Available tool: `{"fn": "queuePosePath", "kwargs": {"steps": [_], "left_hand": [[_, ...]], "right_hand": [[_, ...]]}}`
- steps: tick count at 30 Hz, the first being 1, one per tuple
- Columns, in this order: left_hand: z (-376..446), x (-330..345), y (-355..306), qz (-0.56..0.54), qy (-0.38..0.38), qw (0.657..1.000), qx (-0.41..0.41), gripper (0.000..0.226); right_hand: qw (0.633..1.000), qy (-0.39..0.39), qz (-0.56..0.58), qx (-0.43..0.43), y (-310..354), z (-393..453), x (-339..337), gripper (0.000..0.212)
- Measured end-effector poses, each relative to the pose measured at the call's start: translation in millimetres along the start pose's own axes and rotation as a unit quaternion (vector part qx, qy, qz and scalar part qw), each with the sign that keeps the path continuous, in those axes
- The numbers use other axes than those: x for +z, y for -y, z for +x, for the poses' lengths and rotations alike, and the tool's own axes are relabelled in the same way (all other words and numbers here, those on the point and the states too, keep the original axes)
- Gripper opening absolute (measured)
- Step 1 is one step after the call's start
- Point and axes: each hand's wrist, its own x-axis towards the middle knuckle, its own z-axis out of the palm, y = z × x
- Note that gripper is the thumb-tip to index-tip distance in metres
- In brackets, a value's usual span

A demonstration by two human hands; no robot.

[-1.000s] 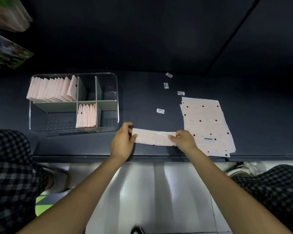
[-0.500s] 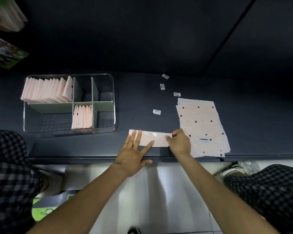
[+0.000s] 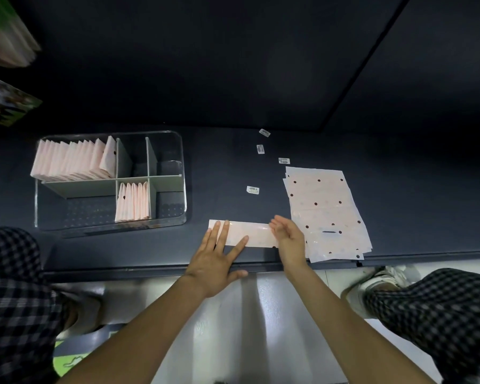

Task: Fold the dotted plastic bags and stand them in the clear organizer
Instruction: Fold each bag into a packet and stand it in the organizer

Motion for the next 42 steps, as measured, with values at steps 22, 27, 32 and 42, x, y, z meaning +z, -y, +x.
{"fn": "queuePosePath", "kwargs": {"steps": [22, 27, 32, 42], "left_hand": [[-16.9, 3.8, -2.4, -0.006, -0.193, 0.975, 0.112, 0.066], [-20.4, 3.1, -4.9, -0.093, -0.197, 0.974, 0.068, 0.064], [-23.3, 7.8, -3.2, -0.196, -0.14, 0.968, 0.072, 0.056], [-20.5, 3.6, -0.2, -0.308, -0.259, 0.906, -0.129, 0.01]], "right_hand": [[0.866, 0.197, -0.459, -0.036, 1.8, -30.1, -6.6, 0.016], [0.821, 0.255, -0.459, -0.223, -0.2, -23.7, -23.2, 0.06], [0.85, 0.265, -0.402, -0.212, -6.5, -22.6, -11.7, 0.064], [0.919, 0.186, -0.325, -0.123, 7.3, -11.9, 12.9, 0.014]]}}
